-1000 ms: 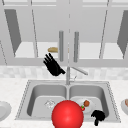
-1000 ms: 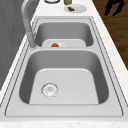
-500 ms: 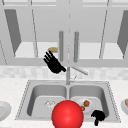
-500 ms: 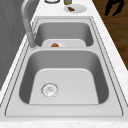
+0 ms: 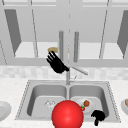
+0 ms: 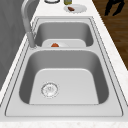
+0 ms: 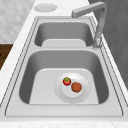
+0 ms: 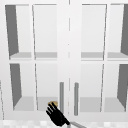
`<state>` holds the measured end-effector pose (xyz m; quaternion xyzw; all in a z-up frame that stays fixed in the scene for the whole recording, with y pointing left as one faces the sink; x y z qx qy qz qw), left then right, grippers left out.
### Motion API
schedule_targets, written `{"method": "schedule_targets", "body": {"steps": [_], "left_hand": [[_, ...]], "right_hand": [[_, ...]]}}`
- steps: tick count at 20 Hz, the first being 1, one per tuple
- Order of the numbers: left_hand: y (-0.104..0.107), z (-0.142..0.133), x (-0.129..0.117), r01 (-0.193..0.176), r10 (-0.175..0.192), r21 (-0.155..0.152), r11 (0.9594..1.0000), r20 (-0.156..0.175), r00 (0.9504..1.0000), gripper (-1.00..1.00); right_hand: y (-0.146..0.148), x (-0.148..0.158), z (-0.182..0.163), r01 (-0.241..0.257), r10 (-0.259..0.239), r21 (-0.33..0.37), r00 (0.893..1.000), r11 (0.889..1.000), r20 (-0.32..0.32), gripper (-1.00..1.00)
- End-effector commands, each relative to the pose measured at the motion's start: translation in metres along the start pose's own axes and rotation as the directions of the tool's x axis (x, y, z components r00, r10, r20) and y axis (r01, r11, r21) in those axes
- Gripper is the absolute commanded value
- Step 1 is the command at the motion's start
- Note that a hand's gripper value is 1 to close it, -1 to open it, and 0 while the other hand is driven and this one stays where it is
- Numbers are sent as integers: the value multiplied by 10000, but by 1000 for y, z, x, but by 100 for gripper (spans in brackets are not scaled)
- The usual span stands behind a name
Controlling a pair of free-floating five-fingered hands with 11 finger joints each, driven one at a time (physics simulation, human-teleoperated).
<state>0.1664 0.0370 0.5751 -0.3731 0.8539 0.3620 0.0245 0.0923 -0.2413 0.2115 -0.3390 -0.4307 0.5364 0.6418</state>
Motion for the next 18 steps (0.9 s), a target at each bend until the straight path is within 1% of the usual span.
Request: {"method": "schedule_targets", "body": {"steps": [1, 4, 7, 9, 11, 14, 15, 18], "left_hand": [[-2, -9, 5, 55, 23, 1080, 9941, -720, 9974, -100], [-5, -14, 8, 79, 11, 1094, 9940, -813, 9967, -100], [-11, -18, 3, 142, -51, 1223, 9924, -739, 9972, -100], [-16, -20, -1, 182, -100, 1226, 9923, -665, 9977, -100], [-21, -22, -8, 142, -71, 1223, 9924, -580, 9983, -100], [-29, -28, -21, 105, -32, 1212, 9926, -607, 9981, -100], [-32, -30, -28, 0, 65, 1219, 9925, -533, 9986, -100], [-40, -36, -45, -73, 139, 1234, 9923, -528, 9985, -100]], "right_hand": [[0, 0, 0, 0, 0, 0, 10000, 10000, 0, 0], [0, 0, 0, 0, 0, 0, 10000, 10000, 0, 0], [0, 0, 0, 0, 0, 0, 10000, 10000, 0, 0], [0, 0, 0, 0, 0, 0, 10000, 10000, 0, 0], [0, 0, 0, 0, 0, 0, 10000, 10000, 0, 0], [0, 0, 0, 0, 0, 0, 10000, 10000, 0, 0], [0, 0, 0, 0, 0, 0, 10000, 10000, 0, 0], [0, 0, 0, 0, 0, 0, 10000, 10000, 0, 0]]}}
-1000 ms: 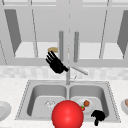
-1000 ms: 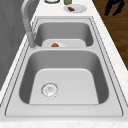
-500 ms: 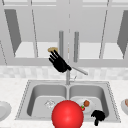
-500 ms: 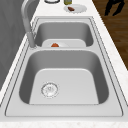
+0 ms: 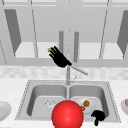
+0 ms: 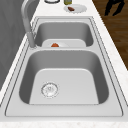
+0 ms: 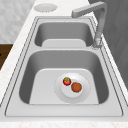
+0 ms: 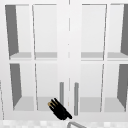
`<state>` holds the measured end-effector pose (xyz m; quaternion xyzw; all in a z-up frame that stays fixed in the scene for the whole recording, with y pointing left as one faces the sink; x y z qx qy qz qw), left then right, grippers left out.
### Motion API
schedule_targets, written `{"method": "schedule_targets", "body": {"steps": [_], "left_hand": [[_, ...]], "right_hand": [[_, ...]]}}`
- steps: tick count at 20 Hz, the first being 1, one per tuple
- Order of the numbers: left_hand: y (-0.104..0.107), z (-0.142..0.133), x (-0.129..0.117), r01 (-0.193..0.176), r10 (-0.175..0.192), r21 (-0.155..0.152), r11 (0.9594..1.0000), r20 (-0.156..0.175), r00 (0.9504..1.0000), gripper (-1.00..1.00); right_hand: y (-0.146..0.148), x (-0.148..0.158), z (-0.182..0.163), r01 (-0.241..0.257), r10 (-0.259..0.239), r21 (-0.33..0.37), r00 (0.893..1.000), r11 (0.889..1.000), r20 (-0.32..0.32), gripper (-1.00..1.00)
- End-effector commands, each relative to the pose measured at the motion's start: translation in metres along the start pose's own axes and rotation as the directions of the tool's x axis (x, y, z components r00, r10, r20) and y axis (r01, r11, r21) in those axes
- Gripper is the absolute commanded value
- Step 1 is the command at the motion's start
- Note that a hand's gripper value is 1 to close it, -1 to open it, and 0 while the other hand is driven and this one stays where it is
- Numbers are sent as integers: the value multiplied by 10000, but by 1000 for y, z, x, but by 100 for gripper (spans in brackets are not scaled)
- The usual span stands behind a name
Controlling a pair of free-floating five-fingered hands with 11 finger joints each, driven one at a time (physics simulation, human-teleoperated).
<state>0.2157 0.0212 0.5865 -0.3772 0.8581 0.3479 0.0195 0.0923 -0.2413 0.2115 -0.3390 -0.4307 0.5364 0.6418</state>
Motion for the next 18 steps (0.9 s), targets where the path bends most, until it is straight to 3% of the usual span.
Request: {"method": "schedule_targets", "body": {"steps": [1, 4, 12, 15, 17, 18], "left_hand": [[-9, -9, -21, -91, 122, 972, 9952, -321, 9994, -100], [-12, -14, -26, 214, -181, 911, 9956, -372, 9991, -100], [-32, -27, -53, 217, -178, 1077, 9940, -367, 9992, -100], [-38, -27, -60, 547, -500, 1310, 9899, -396, 9980, -100], [-39, -27, -65, 793, -732, 1497, 9855, -462, 9962, -100], [-39, -24, -67, 926, -849, 1678, 9815, -527, 9950, -100]], "right_hand": [[0, 0, 0, 0, 0, 0, 10000, 10000, 0, 0], [0, 0, 0, 0, 0, 0, 10000, 10000, 0, 0], [0, 0, 0, 0, 0, 0, 10000, 10000, 0, 0], [0, 0, 0, 0, 0, 0, 10000, 10000, 0, 0], [0, 0, 0, 0, 0, 0, 10000, 10000, 0, 0], [0, 0, 0, 0, 0, 0, 10000, 10000, 0, 0]]}}
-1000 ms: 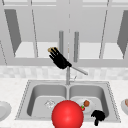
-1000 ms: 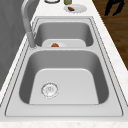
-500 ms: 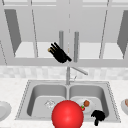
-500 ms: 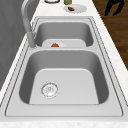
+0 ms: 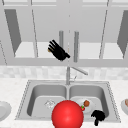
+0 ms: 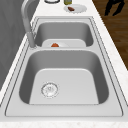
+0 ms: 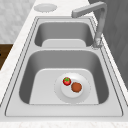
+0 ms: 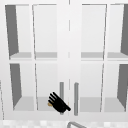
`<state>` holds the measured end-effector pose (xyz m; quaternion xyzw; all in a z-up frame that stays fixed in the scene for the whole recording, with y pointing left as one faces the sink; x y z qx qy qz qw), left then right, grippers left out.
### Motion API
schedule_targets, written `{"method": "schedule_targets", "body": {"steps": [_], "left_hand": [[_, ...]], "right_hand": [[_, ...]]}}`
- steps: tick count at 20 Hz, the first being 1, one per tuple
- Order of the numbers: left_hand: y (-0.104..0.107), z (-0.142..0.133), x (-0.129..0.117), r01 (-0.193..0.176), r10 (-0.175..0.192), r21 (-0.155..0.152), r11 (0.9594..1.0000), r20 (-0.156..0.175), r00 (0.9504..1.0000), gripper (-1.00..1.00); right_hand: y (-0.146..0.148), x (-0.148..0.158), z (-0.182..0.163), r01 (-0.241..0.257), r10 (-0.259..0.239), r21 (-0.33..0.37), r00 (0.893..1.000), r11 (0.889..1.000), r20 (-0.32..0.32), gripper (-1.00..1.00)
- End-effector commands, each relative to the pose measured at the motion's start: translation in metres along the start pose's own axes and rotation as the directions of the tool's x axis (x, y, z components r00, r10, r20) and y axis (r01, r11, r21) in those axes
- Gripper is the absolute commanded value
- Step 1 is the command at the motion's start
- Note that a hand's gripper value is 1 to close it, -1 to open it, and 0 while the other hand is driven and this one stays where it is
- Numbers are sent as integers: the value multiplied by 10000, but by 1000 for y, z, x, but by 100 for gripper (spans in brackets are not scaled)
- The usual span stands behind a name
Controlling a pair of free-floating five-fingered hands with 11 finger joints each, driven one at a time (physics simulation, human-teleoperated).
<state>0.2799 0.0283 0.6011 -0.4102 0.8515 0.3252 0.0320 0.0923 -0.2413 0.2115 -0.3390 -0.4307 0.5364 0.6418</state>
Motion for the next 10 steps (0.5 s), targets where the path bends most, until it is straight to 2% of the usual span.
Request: {"method": "schedule_targets", "body": {"steps": [1, 4, 7, 10], "left_hand": [[-11, -2, -13, 245, -206, 1303, 9912, -312, 9993, -100], [-16, -4, -14, 397, -376, 1404, 9893, -175, 9991, -100], [-19, -3, -15, 704, -692, 1476, 9865, -131, 9975, -100], [-23, -2, -17, 745, -731, 1382, 9876, -150, 9972, -100]], "right_hand": [[0, 0, 0, 0, 0, 0, 10000, 10000, 0, 0], [0, 0, 0, 0, 0, 0, 10000, 10000, 0, 0], [0, 0, 0, 0, 0, 0, 10000, 10000, 0, 0], [0, 0, 0, 0, 0, 0, 10000, 10000, 0, 0]]}}
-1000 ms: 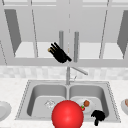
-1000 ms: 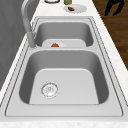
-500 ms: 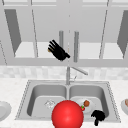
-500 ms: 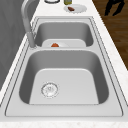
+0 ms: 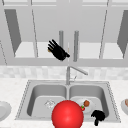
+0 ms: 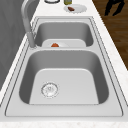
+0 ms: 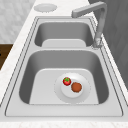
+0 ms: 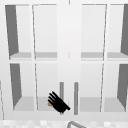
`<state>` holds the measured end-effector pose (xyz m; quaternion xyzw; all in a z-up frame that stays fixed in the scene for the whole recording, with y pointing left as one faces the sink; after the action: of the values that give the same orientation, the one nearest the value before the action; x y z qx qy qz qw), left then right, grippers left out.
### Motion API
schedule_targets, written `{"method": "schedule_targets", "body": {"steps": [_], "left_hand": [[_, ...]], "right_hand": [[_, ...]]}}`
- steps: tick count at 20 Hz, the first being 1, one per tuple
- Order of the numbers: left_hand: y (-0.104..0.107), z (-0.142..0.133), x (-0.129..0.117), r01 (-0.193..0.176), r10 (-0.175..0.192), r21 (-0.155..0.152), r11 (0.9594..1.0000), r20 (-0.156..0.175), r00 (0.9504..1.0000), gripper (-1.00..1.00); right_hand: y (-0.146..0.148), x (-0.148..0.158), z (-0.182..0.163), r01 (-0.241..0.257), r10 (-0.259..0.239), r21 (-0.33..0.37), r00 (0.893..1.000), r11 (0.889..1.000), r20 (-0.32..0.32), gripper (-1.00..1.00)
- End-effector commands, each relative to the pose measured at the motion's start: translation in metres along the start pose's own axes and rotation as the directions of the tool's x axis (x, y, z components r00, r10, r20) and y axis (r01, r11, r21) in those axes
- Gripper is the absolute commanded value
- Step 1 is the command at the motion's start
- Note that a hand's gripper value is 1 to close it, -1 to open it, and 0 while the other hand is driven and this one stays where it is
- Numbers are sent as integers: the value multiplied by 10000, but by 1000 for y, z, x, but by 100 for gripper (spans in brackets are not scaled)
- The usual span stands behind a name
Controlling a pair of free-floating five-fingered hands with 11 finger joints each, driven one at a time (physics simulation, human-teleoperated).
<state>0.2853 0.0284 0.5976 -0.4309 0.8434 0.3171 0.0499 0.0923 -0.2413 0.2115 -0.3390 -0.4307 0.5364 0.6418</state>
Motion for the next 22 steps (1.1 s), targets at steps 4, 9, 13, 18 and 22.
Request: {"method": "schedule_targets", "body": {"steps": [4, 9, 13, 18, 22], "left_hand": [[-19, -2, -17, 128, -88, 1218, 9925, -335, 9994, -100], [6, 7, -15, 116, -47, 1222, 9924, -568, 9984, 100], [10, 8, 3, 333, -209, 1213, 9921, -1022, 9945, 100], [14, 4, 12, 691, -113, 2356, 9694, -2386, 9711, 100], [27, 9, 23, 973, -355, 2302, 9683, -2590, 9652, 100]], "right_hand": [[0, 0, 0, 0, 0, 0, 10000, 10000, 0, 0], [0, 0, 0, 0, 0, 0, 10000, 10000, 0, 0], [0, 0, 0, 0, 0, 0, 10000, 10000, 0, 0], [0, 0, 0, 0, 0, 0, 10000, 10000, 0, 0], [0, 0, 0, 0, 0, 0, 10000, 10000, 0, 0]]}}
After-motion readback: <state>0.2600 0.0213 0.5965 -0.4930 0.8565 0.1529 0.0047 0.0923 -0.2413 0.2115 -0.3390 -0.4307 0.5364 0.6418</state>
